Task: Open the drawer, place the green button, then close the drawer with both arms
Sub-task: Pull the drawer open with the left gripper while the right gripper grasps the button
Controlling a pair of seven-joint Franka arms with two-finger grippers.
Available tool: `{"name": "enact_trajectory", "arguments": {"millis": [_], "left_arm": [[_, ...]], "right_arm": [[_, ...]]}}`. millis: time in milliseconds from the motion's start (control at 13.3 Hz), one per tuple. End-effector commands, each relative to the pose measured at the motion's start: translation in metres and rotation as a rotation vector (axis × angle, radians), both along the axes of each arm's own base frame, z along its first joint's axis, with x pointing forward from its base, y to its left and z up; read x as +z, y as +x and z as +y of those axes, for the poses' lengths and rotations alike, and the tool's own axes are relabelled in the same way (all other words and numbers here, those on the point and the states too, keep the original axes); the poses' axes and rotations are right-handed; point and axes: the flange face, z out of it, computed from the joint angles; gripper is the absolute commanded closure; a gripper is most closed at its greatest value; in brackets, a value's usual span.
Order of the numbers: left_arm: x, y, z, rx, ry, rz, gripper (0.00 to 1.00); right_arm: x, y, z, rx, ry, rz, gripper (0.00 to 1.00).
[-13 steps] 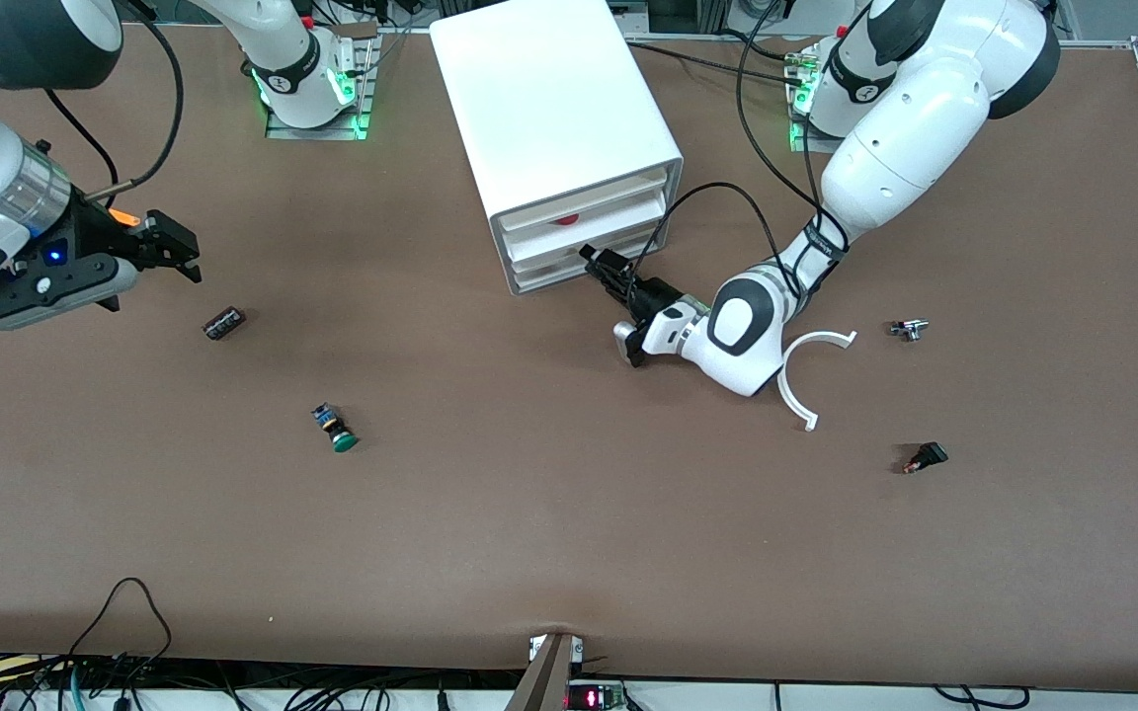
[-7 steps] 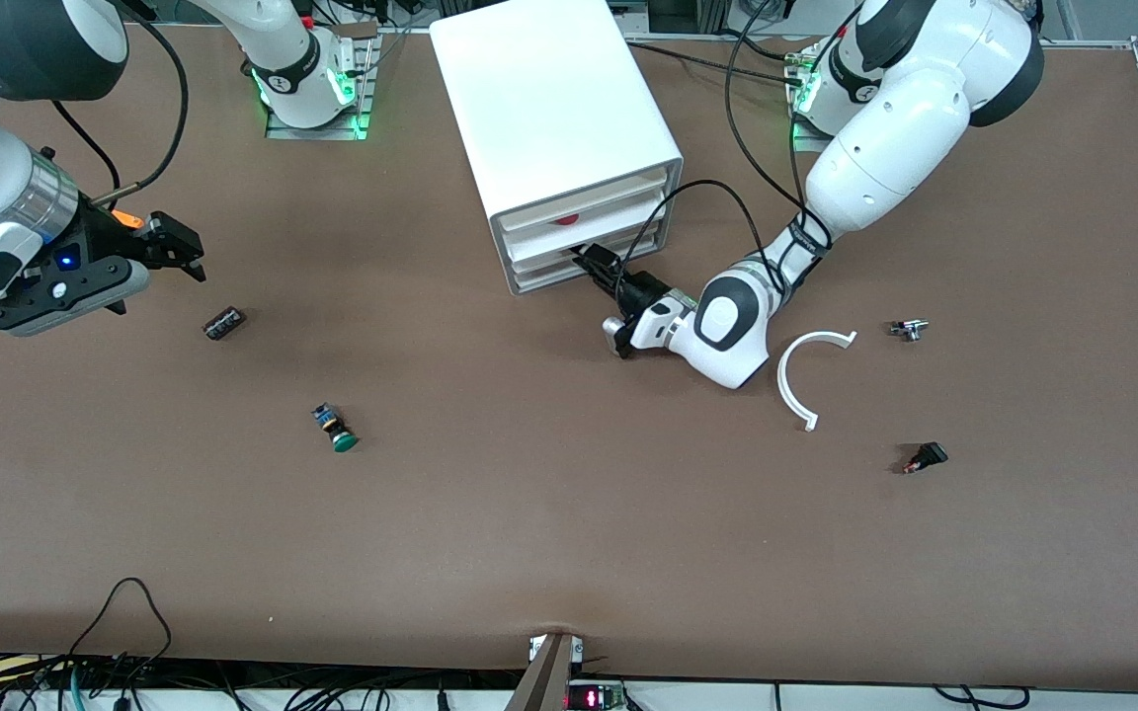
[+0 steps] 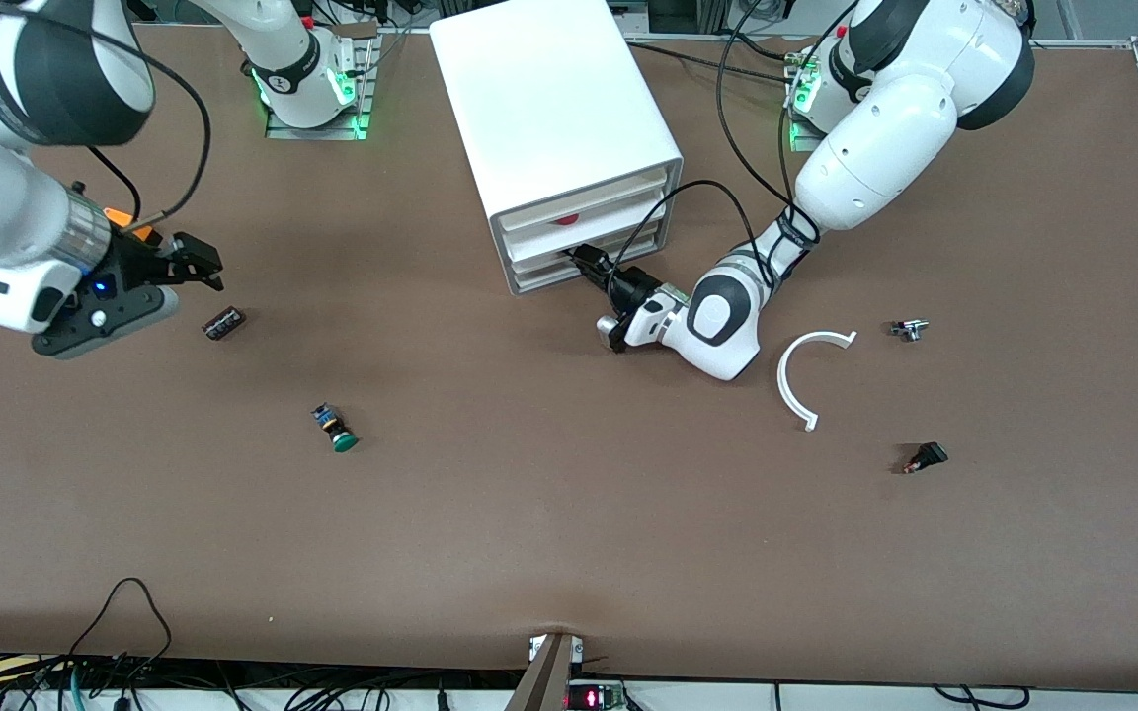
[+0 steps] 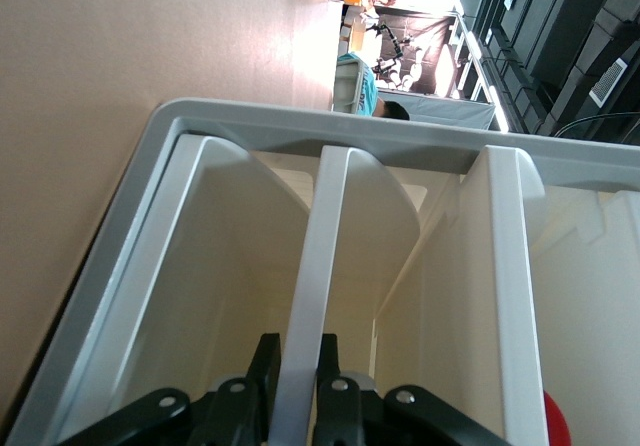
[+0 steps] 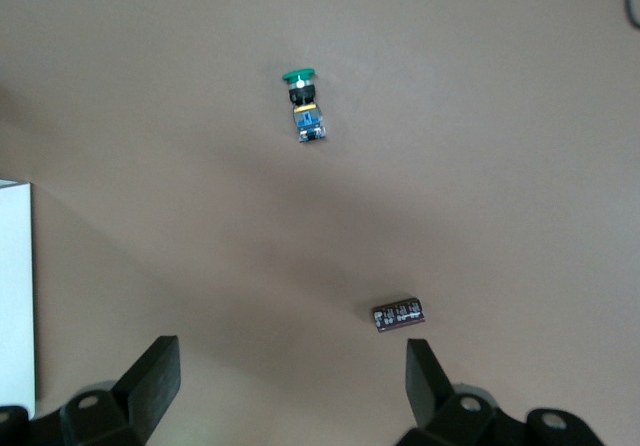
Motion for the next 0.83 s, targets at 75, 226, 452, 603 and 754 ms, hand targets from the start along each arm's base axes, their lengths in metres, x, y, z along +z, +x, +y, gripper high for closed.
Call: {"name": "enact_trajectory", "arguments": {"millis": [75,226,452,603,754], "left_arm": [[-0.002,-0.003,-0.005,0.029,-0.004,-0.01,0.84],[-0.003,0.004,0.002,0.064,-0.001,0.002,0.84],[-0.007,0.018,0.016,0.123,0.013,0.021,0.84],[-0.011,0.028,0.028,0.171,0.028,0.026,0.84],[-0.015,0.04,0.04,0.219,0.067,0.011,0.84]], "right_arm": [[-0.072,0.026,0.018,0.032,-0.021,0.043,0.0],[-0.118,0.039,0.03,0.036,-0.031,0.045,0.0],[-0.169,0.045,0.058,0.114,-0.023,0.024,0.0],[-0.197,0.047,0.072,0.194,-0.026,0.003,0.0],[-0.224,0.053,0.074,0.257,-0.023,-0.02,0.0]]}}
